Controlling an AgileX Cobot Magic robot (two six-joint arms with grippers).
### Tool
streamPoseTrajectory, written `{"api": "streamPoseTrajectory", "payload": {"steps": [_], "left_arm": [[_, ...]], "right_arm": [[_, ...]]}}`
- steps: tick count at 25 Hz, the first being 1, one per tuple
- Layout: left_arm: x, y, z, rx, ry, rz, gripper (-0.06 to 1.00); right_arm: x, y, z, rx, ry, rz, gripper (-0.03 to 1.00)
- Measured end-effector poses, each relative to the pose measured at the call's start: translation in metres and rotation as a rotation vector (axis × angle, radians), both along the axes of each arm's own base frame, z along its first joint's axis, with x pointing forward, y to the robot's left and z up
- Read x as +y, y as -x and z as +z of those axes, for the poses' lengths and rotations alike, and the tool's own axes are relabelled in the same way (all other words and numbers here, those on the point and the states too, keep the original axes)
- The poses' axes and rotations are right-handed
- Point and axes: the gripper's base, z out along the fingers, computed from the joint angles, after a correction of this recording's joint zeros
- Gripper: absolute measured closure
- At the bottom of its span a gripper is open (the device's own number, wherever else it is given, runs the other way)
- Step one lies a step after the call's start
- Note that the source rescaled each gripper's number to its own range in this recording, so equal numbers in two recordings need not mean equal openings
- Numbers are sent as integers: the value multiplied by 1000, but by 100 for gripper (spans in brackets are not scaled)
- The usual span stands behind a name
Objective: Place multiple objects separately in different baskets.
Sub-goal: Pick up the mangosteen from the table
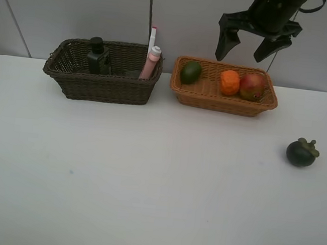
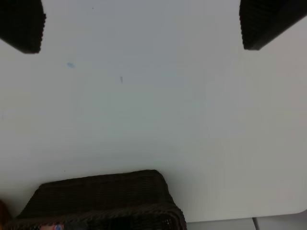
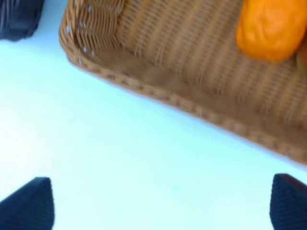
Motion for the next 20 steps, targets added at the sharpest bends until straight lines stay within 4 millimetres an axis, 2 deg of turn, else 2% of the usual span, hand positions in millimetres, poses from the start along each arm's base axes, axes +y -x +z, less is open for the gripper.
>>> {"api": "streamPoseTrajectory", "payload": {"steps": [2, 5, 9, 13, 17, 20], "left_arm": [[0, 0, 0, 0, 0, 0, -6], [0, 0, 0, 0, 0, 0, -6], [0, 0, 0, 0, 0, 0, -6], [0, 0, 0, 0, 0, 0, -6], [0, 0, 0, 0, 0, 0, -6], [0, 0, 0, 0, 0, 0, -6]], "right_arm": [[-6, 14, -1, 28, 19, -15, -3], [-18, 34, -14, 79, 99, -27, -3], [-47, 50, -33, 154, 180, -97, -3], [-90, 47, -48, 186, 189, -214, -3], [-133, 38, -51, 148, 104, -319, -3], [-155, 32, -66, 164, 36, -361, -3]]}}
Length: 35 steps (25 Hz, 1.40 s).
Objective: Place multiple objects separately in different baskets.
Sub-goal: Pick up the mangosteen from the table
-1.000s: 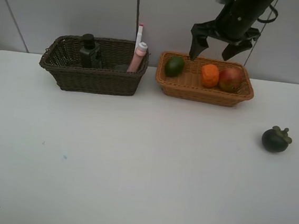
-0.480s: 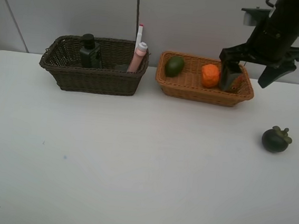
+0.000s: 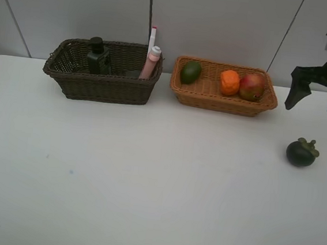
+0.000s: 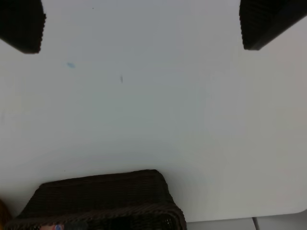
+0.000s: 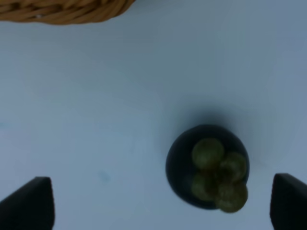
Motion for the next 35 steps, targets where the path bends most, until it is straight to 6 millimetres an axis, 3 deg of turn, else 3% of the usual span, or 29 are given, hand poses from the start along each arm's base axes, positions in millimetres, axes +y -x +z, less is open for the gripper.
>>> {"api": "streamPoseTrajectory", "payload": {"steps": [7, 17, 26, 35], "left_arm": [[0, 0, 0, 0, 0, 0, -6], [0, 0, 0, 0, 0, 0, -6], [0, 0, 0, 0, 0, 0, -6], [0, 0, 0, 0, 0, 0, -6]], "right_arm": [[-36, -3, -33, 42, -13, -74, -3], [-38, -7, -67, 145, -21, -69, -3], [-33, 13, -98, 218, -42, -74, -3], [-31, 20, -114, 214, -55, -78, -3]]}}
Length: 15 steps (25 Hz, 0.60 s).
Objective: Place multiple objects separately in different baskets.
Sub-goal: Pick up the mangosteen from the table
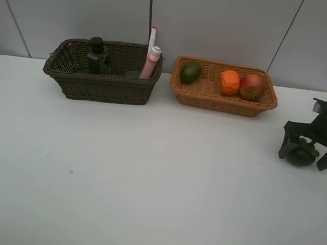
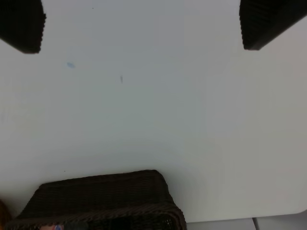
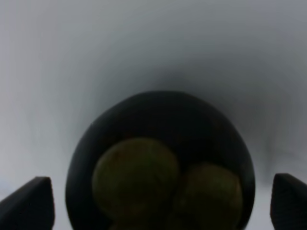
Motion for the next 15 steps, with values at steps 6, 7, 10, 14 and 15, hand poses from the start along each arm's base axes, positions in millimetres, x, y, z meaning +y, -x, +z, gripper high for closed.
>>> {"api": "streamPoseTrajectory", "payload": {"steps": [6, 7, 10, 14, 15], "left_arm": [[0, 0, 0, 0, 0, 0, -6], [0, 0, 0, 0, 0, 0, -6], [0, 0, 0, 0, 0, 0, -6], [0, 0, 0, 0, 0, 0, -6], [0, 0, 0, 0, 0, 0, -6]], "right_arm": [[-1, -2, -10, -3, 2, 19, -3], [-1, -2, -10, -3, 2, 19, -3], [-1, -2, -10, -4, 3, 20, -3], [-1, -2, -10, -2, 6, 23, 11], [-1, -2, -10, -3, 5, 23, 20]]}}
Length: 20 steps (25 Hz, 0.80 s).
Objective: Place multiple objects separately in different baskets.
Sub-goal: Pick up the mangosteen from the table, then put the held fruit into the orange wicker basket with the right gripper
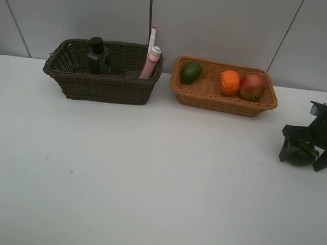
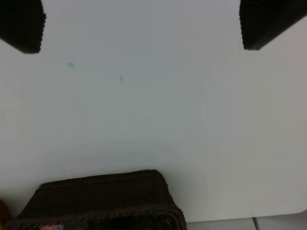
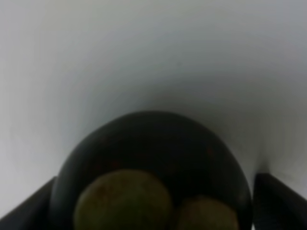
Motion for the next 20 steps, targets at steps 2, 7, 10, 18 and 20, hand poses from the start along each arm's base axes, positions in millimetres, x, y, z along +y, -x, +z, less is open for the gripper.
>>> {"api": "streamPoseTrajectory", "payload": {"steps": [2, 7, 10, 18, 20], "left_arm": [[0, 0, 0, 0, 0, 0, -6], [0, 0, 0, 0, 0, 0, -6], [0, 0, 0, 0, 0, 0, -6], [0, 0, 0, 0, 0, 0, -6], [0, 0, 0, 0, 0, 0, -6]], "right_arm": [[1, 0, 0, -2, -6, -4, 34], [1, -2, 1, 4, -17, -11, 34], [3, -4, 5, 49, -43, -18, 34], [7, -13, 68, -5, -99, -38, 34], [7, -15, 90, -72, -88, -46, 34]]}}
